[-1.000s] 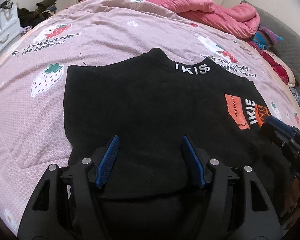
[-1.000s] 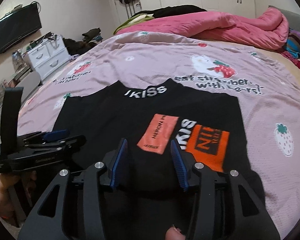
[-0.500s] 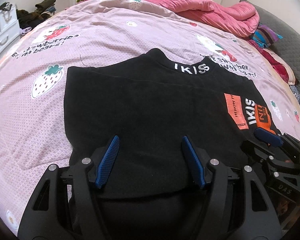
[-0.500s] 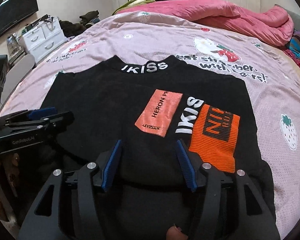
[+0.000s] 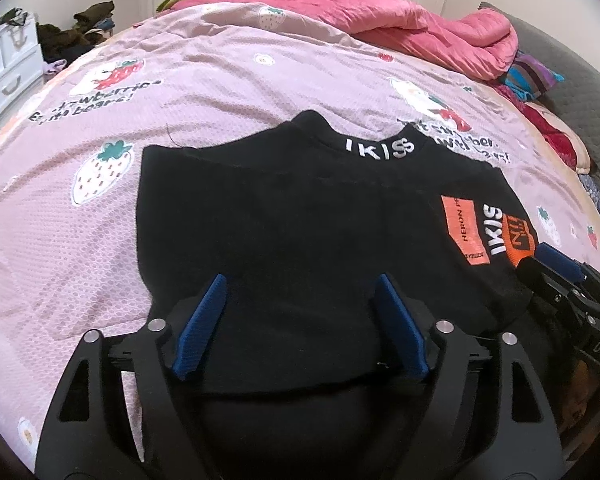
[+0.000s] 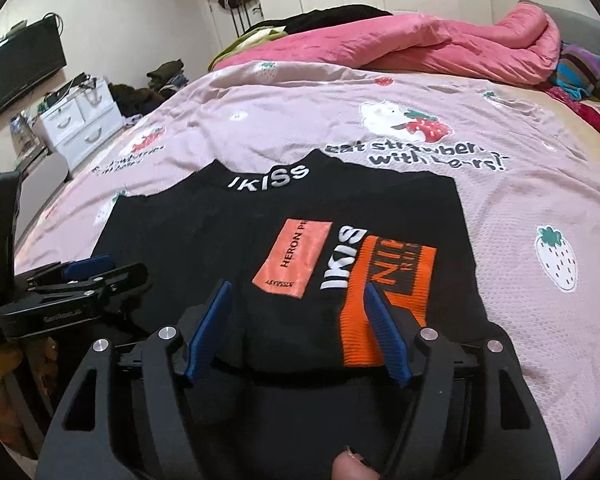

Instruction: Fold small clothes

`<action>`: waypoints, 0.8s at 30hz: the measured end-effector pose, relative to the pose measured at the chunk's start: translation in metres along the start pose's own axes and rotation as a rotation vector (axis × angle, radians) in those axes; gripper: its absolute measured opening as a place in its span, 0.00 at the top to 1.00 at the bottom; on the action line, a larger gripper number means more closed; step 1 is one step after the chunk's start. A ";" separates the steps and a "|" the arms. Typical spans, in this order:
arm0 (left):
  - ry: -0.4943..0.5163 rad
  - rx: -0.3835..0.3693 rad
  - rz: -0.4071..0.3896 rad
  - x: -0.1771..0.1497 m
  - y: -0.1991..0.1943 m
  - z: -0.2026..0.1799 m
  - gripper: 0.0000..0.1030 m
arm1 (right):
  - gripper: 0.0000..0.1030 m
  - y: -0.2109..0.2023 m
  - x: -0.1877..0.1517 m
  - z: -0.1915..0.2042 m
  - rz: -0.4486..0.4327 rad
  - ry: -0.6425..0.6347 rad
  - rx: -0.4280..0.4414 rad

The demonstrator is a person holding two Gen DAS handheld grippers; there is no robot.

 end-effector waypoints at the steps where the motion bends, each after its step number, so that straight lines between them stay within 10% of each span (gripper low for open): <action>1: -0.004 0.004 -0.007 0.001 -0.002 0.001 0.28 | 0.21 -0.001 0.000 -0.001 -0.008 0.007 0.001; 24: -0.063 0.075 -0.100 0.011 -0.037 0.022 0.09 | 0.10 -0.023 0.010 -0.006 -0.106 0.033 -0.024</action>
Point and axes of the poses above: each gripper's, at about its wrist camera, not at the fingertips, and y roughly the way its jaws point, z to its left, x to its top, the point moved 3 cm from there along y, roughly the way its jaws point, and after that the axes turned 7 degrees about x, right-handed, at the moved point
